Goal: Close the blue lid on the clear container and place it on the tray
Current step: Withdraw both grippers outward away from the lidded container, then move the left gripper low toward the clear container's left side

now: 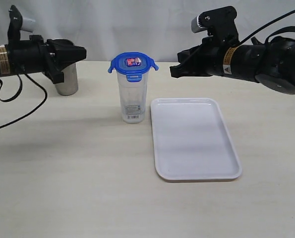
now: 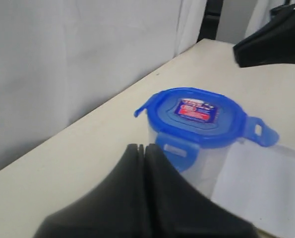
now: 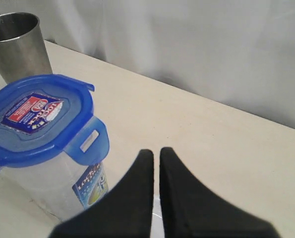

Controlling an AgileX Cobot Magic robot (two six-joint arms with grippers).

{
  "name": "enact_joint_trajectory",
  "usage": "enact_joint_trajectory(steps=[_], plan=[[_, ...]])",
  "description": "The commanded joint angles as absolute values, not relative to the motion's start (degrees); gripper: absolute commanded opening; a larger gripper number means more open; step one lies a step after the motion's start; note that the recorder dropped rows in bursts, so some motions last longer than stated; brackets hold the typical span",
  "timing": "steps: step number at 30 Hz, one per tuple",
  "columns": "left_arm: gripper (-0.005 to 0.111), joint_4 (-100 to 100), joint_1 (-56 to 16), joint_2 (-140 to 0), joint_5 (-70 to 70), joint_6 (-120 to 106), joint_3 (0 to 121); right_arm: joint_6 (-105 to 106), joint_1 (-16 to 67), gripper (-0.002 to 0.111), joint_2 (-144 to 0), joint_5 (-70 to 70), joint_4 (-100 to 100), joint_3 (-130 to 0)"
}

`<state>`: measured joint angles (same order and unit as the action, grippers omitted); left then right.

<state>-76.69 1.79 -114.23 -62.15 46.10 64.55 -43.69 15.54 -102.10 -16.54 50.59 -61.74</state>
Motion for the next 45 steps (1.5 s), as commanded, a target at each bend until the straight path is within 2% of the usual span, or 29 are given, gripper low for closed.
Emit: enact_joint_trajectory(steps=[1, 12, 14, 16, 19, 21, 23, 24, 28, 38, 45], plan=[[0.000, -76.60, 2.56, -114.40, -65.81, 41.68, 60.97, -43.72, 15.50, 0.005, -101.33, -16.40, 50.56, -61.29], [0.000, -73.86, 2.56, -126.09, -69.96, 35.20, 59.70, -43.72, 15.50, 0.005, -101.33, -16.40, 50.56, -61.19], [0.003, -71.53, 2.56, -128.33, -69.96, 32.75, 59.93, -43.72, 15.50, 0.005, -101.33, -16.40, 50.56, -61.19], [0.013, -71.53, 2.56, -129.80, -69.96, 30.38, 60.45, -43.72, 15.50, 0.005, -101.33, -16.40, 50.96, -61.20], [0.050, -71.10, 1.93, -130.68, -69.96, 28.35, 60.82, -44.94, 15.50, 0.005, -101.33, -16.40, 52.20, -61.20], [0.080, -71.23, 0.60, -130.90, -69.96, 25.99, 60.82, -45.06, 15.50, 0.005, -101.33, -16.64, 52.20, -61.20], [0.096, -69.60, -0.97, -130.90, -68.12, 25.24, 60.82, -45.06, 15.50, 0.005, -101.33, -16.64, 52.20, -61.20], [0.099, -67.86, -2.03, -130.90, -65.73, 25.09, 60.82, -45.22, 15.50, 0.005, -101.33, -16.64, 52.20, -61.20], [0.100, -63.13, -5.76, -130.90, -58.97, 21.24, 60.82, -45.47, 15.50, 0.005, -101.33, -16.64, 52.82, -61.20], [0.100, -55.02, -9.74, -131.58, -62.09, 15.61, 60.93, -47.57, 15.50, 0.005, -101.33, -16.64, 54.68, -61.20], [0.100, -55.15, -11.12, -135.91, -62.16, 18.22, 65.55, -47.57, 15.50, 0.005, -101.33, -16.64, 54.68, -61.20]])
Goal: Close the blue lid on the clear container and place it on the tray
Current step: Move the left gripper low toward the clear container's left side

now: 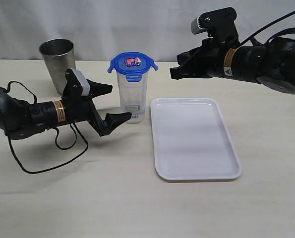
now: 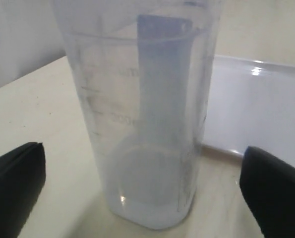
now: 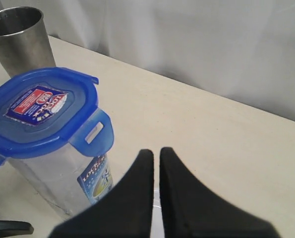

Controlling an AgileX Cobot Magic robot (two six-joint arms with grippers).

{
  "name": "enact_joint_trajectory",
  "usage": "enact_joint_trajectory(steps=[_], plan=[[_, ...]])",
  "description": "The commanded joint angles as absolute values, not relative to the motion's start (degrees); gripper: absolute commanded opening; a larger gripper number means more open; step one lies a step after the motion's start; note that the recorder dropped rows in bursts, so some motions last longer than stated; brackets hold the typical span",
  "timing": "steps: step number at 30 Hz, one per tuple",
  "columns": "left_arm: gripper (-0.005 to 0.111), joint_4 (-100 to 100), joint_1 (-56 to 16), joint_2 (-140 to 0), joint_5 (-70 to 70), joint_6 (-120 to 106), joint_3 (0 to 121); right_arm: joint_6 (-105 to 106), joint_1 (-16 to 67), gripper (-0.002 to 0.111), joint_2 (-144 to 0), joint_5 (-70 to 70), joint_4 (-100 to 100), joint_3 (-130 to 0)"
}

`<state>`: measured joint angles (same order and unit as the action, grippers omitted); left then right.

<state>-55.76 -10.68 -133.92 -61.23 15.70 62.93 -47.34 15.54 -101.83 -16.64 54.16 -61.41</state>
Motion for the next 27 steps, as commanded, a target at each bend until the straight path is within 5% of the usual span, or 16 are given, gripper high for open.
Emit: enact_joint_trajectory(steps=[1, 27], plan=[[0.100, -55.62, -11.12, -136.36, -62.31, 18.98, 66.33, -47.57, 15.50, 0.005, -101.33, -16.64, 54.68, -61.20], [0.100, -57.75, -14.72, -142.73, -62.72, 24.28, 79.15, -47.57, 15.50, 0.005, -101.33, -16.64, 54.68, -61.20]])
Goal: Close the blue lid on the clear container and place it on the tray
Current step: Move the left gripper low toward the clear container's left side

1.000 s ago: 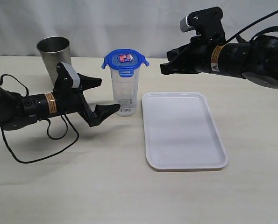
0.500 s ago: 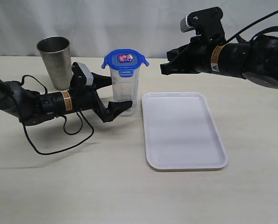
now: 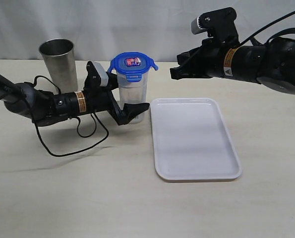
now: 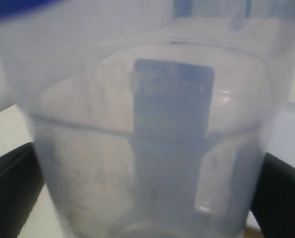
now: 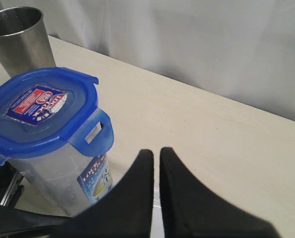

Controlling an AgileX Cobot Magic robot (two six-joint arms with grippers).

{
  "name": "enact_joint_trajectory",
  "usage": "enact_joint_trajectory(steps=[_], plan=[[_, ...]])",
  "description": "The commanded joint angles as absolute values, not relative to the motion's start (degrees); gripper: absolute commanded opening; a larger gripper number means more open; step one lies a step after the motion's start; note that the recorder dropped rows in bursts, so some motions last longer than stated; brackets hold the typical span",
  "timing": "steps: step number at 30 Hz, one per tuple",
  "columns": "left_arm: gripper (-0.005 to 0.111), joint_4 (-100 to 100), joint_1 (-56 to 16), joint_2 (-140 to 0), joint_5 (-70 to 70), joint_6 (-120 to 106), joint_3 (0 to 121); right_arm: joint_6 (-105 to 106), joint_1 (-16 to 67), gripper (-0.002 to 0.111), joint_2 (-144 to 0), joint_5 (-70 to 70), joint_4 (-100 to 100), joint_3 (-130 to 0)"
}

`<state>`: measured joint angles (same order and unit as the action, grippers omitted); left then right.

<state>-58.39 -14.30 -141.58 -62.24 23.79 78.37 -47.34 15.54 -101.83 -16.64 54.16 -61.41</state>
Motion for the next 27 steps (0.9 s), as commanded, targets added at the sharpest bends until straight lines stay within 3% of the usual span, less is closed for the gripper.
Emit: enact_joint_trajectory(steps=[1, 27], plan=[[0.100, -57.75, -14.72, -142.72, -62.72, 24.28, 79.28, -47.57, 15.50, 0.005, -101.33, -16.64, 54.68, -61.20], [0.100, -59.84, -14.72, -142.72, -69.96, 29.01, 79.43, -47.57, 15.50, 0.005, -101.33, -16.64, 54.68, -61.20]])
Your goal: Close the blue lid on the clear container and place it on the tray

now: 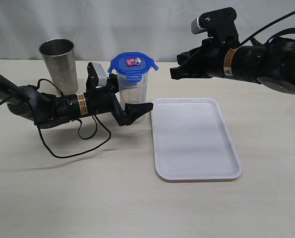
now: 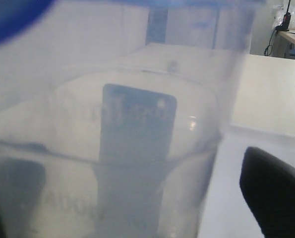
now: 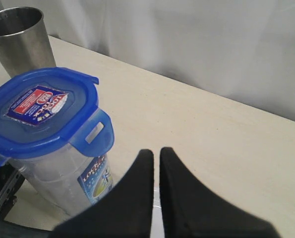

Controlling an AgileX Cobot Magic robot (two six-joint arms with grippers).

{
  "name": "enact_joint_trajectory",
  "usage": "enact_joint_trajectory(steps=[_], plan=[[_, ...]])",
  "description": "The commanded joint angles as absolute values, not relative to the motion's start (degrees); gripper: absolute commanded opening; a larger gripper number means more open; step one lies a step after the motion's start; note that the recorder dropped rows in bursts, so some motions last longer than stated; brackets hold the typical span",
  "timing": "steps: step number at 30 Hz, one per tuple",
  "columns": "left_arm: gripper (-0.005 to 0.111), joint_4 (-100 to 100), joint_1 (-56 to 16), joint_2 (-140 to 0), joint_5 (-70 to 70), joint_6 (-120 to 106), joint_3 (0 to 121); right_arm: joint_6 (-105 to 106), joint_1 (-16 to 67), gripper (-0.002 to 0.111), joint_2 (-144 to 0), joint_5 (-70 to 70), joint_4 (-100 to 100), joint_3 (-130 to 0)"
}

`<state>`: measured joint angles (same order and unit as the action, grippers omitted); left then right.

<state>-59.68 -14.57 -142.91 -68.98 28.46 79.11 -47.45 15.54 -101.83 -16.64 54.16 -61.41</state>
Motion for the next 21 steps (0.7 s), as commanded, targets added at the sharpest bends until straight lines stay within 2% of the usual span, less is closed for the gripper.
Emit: enact_joint_trajectory(steps=[1, 21], plan=[[0.100, -59.84, -14.72, -142.72, -69.96, 29.01, 79.43, -47.57, 15.50, 0.005, -101.33, -16.64, 54.68, -61.20], [0.098, -58.31, -14.72, -142.72, -69.63, 28.85, 79.43, -47.57, 15.50, 0.005, -101.33, -16.64, 54.68, -61.20]])
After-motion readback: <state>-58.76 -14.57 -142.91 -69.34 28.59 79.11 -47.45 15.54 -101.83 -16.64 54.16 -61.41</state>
